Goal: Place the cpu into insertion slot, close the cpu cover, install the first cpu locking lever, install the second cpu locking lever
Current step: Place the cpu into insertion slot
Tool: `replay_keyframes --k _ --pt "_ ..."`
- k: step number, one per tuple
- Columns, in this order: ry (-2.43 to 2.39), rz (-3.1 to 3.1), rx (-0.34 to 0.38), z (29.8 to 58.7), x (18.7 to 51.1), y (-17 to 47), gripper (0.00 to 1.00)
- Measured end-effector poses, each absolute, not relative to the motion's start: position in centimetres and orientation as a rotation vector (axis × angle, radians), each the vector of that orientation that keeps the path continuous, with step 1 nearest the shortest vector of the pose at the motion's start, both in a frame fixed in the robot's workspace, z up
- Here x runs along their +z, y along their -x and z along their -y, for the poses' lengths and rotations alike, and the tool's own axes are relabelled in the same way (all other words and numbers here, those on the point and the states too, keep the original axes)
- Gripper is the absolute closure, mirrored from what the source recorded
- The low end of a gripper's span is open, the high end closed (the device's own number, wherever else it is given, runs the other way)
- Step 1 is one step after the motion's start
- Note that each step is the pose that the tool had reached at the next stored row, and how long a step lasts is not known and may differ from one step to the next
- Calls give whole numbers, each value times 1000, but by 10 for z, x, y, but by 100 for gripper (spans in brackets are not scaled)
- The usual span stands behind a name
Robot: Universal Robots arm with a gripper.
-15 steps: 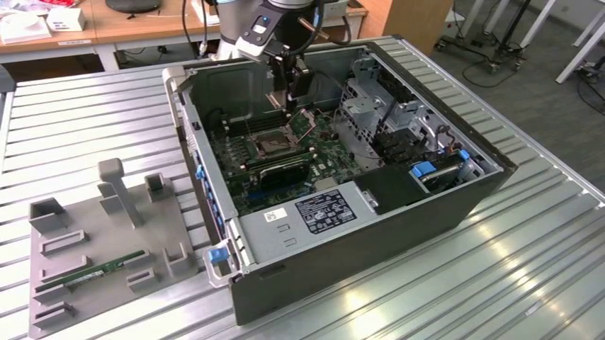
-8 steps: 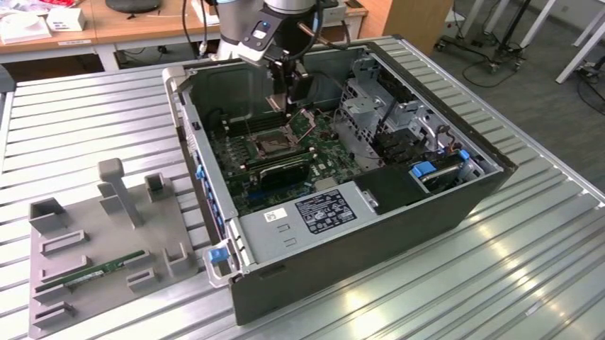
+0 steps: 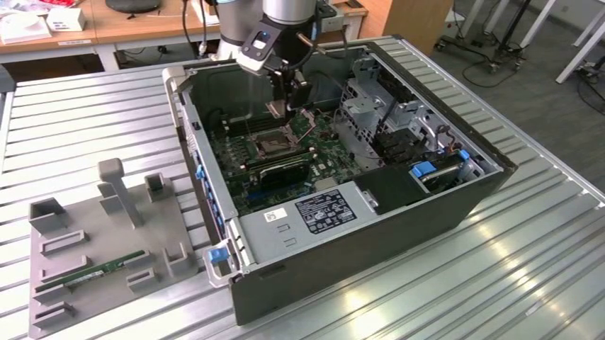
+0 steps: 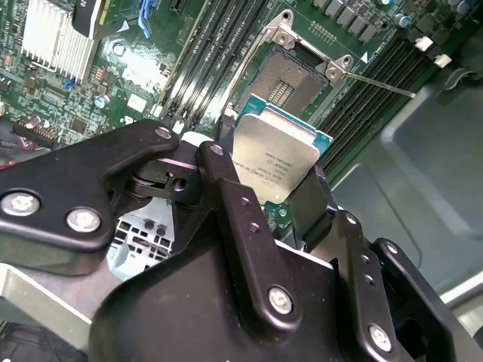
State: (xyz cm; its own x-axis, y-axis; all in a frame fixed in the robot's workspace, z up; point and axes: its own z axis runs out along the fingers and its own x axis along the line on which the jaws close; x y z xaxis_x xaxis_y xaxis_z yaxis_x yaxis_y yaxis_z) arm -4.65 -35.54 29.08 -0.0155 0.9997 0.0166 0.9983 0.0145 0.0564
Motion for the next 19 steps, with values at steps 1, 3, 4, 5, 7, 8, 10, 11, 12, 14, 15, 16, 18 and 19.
replay_keyframes --k 1,3,4,5,7,8,10,11,12,14,15,16,18,19 --pt "-2184 -2218 81 355 289 47 45" --pt "-2184 -2218 81 355 285 47 45" --pt "-2185 -2218 81 355 284 47 45" --pt "-2185 -2218 81 355 282 47 45" --pt "-2185 -2217 81 355 278 47 45" --pt "-2185 -2217 81 355 276 47 45" --pt "-2187 -2215 81 355 273 47 45" --pt "-2187 -2215 81 355 271 47 45" --pt "-2188 -2214 81 355 269 47 45" --pt "-2190 -2212 81 355 265 47 45" --pt "-2190 -2211 81 355 264 47 45" --pt "-2191 -2211 81 355 262 47 45" --pt "-2194 -2208 81 355 259 47 45" --pt "-2195 -2207 81 355 257 47 45"
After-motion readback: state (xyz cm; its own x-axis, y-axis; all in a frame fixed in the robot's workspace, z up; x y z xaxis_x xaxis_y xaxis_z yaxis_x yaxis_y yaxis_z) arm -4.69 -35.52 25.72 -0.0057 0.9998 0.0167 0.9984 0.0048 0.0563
